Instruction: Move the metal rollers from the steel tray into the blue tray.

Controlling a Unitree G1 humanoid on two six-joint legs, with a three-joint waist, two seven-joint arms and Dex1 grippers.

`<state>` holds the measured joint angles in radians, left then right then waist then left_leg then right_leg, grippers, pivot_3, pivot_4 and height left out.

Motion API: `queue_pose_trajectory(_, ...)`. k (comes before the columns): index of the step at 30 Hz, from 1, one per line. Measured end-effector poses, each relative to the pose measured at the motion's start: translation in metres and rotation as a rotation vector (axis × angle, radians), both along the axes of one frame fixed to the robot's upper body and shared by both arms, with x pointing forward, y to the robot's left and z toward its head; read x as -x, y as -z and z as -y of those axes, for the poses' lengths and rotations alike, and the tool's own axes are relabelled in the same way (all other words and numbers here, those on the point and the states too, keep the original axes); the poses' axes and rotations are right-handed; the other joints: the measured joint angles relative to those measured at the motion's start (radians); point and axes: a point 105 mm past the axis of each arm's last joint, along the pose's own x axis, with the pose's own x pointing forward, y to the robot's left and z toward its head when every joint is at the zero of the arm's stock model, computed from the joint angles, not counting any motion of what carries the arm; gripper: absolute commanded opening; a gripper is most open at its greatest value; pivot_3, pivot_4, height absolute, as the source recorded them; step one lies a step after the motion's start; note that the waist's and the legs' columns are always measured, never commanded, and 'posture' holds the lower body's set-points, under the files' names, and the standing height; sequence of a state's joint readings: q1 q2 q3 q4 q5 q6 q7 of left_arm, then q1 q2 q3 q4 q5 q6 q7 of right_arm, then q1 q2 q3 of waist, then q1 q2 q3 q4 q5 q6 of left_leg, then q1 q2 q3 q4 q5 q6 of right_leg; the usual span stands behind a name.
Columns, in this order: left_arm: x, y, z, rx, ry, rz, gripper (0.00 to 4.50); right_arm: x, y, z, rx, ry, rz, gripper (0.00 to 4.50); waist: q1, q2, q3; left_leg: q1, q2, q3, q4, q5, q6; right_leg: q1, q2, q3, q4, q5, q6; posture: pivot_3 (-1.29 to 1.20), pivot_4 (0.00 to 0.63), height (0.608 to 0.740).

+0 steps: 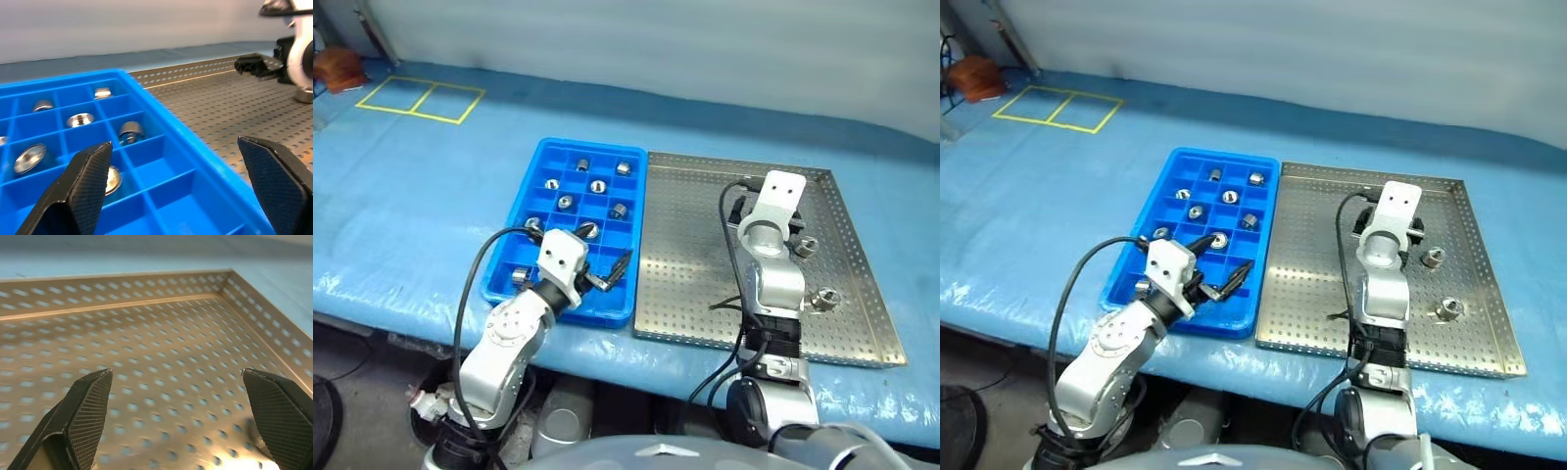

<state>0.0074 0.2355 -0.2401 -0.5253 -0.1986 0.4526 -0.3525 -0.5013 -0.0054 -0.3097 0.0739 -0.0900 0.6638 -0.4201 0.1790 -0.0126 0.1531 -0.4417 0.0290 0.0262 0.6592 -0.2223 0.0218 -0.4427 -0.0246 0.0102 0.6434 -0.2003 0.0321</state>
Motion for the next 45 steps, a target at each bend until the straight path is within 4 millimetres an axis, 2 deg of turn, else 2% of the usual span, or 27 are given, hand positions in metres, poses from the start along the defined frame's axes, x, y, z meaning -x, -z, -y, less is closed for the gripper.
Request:
queue_pose_trajectory(2, 0.001, 0.001, 0.006, -0.001, 0.030, -0.003, 4.50, -0.004, 0.005, 0.005, -0.009, 0.054, -0.016, 4.47, -0.035, 0.001, 0.001, 0.000, 0.000, 0.000, 0.000, 0.000, 0.000, 0.000, 0.000, 0.001, 0.001, 0.000, 0.000, 0.23, 0.150, 0.740)
queue_pose_trajectory(5, 0.003, 0.000, 0.014, 0.002, 0.063, -0.002, 4.50, -0.011, 0.001, 0.012, -0.033, 0.135, 0.011, 4.47, -0.081, 0.001, 0.000, 0.002, 0.000, 0.000, 0.000, 0.000, 0.001, 0.002, 0.000, 0.002, 0.001, 0.003, 0.005, 0.23, 0.150, 0.740)
queue_pose_trajectory(9, 0.003, 0.000, 0.015, 0.002, 0.067, -0.003, 4.50, -0.014, 0.002, 0.019, -0.052, 0.207, 0.022, 4.47, -0.109, 0.001, 0.000, 0.009, 0.000, 0.000, -0.002, 0.000, 0.001, 0.008, 0.001, 0.002, 0.001, 0.003, 0.005, 0.24, 0.150, 0.740)
queue_pose_trajectory(11, 0.003, 0.000, 0.015, 0.002, 0.066, -0.003, 4.50, -0.013, 0.009, 0.023, -0.068, 0.226, 0.001, 4.47, -0.114, 0.001, 0.001, 0.014, 0.000, -0.001, -0.003, 0.000, 0.001, 0.012, 0.001, 0.002, 0.000, -0.001, 0.006, 0.24, 0.150, 0.740)
queue_pose_trajectory(16, 0.004, 0.001, 0.014, 0.003, 0.064, -0.006, 4.50, -0.013, 0.019, 0.022, -0.096, 0.232, -0.025, 4.47, -0.118, 0.002, 0.001, 0.014, 0.000, -0.001, -0.002, 0.001, 0.002, 0.012, 0.001, 0.003, 0.001, -0.003, 0.004, 0.25, 0.150, 0.740)
queue_pose_trajectory(45, 0.005, 0.010, 0.018, 0.000, 0.075, -0.036, 4.50, -0.009, 0.025, 0.014, -0.105, 0.197, -0.040, 4.47, -0.118, 0.002, 0.001, 0.013, 0.000, -0.001, -0.002, 0.001, 0.002, 0.012, 0.000, 0.003, 0.000, -0.003, 0.004, 0.24, 0.150, 0.740)
